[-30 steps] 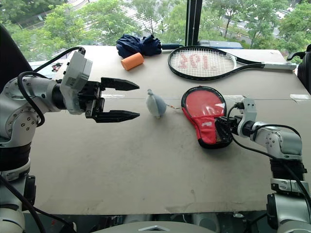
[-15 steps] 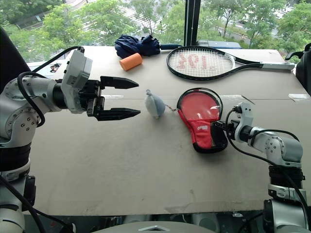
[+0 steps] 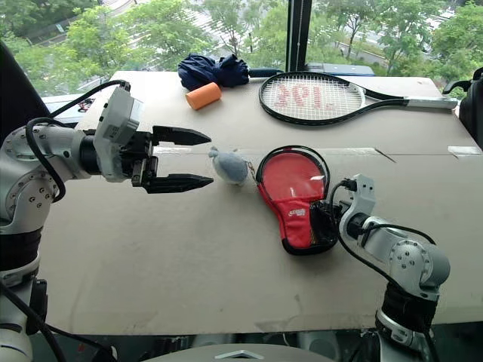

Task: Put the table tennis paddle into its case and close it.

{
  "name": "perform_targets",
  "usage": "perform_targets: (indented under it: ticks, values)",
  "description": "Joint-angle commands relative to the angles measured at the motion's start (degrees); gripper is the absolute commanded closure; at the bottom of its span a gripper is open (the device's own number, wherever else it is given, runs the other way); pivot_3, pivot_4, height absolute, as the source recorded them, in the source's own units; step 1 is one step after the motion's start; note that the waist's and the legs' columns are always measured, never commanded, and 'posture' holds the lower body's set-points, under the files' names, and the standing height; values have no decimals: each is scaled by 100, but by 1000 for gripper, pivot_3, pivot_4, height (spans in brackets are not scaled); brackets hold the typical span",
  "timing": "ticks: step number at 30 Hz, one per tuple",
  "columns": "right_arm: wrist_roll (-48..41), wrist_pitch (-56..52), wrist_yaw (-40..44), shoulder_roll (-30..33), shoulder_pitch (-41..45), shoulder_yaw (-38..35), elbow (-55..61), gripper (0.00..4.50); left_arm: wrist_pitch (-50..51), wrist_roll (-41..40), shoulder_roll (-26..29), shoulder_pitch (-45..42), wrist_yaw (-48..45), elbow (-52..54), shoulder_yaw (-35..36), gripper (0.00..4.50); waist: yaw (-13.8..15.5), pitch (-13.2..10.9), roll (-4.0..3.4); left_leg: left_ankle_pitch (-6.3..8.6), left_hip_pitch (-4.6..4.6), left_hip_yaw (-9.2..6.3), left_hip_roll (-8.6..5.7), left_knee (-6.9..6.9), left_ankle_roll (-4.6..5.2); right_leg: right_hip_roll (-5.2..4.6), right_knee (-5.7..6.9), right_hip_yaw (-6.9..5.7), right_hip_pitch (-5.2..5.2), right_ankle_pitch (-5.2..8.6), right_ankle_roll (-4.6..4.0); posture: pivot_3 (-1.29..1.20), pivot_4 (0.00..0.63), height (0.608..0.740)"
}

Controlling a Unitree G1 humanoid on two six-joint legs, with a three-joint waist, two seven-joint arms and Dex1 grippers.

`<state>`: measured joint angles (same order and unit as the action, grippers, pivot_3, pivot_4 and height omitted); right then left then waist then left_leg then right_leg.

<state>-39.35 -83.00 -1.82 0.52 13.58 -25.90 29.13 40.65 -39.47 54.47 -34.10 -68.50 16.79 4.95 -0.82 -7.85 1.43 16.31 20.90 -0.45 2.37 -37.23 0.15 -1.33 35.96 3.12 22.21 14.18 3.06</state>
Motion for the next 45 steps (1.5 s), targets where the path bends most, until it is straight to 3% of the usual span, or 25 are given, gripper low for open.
perform_targets:
  ticks: [1,7,23,36,45]
  values:
    - [102,-766,-411,-472,-226,-311,862,4434,-99,-53,100,-28,-20,59,248,0,4,-2,-3,0,1,0,-1,0,0,-2,-1,-1,0,0,0,0,150,740]
    - [-70,-950,-391,-612,-486,-194,1372,4434,-187,20,65,-116,-144,-89,144,0,-4,-6,-10,0,2,4,-3,0,0,-6,-3,1,1,13,-21,0,150,740]
    - [74,-950,23,-342,-352,483,1023,4434,-256,13,91,-53,-206,-135,100,0,-159,-3,-5,0,4,4,-2,10,0,-3,-2,3,11,13,-20,0,150,740]
    - [71,-479,963,861,-200,1360,671,4434,-274,21,72,-58,-197,-165,71,0,-161,0,3,0,3,9,-2,11,0,-2,-3,9,13,16,-17,0,150,740]
    - [38,-593,998,606,-392,1529,961,4434,-269,12,104,-43,-201,-143,89,0,-159,0,4,0,4,7,-1,16,0,0,-3,8,16,16,-16,0,150,740]
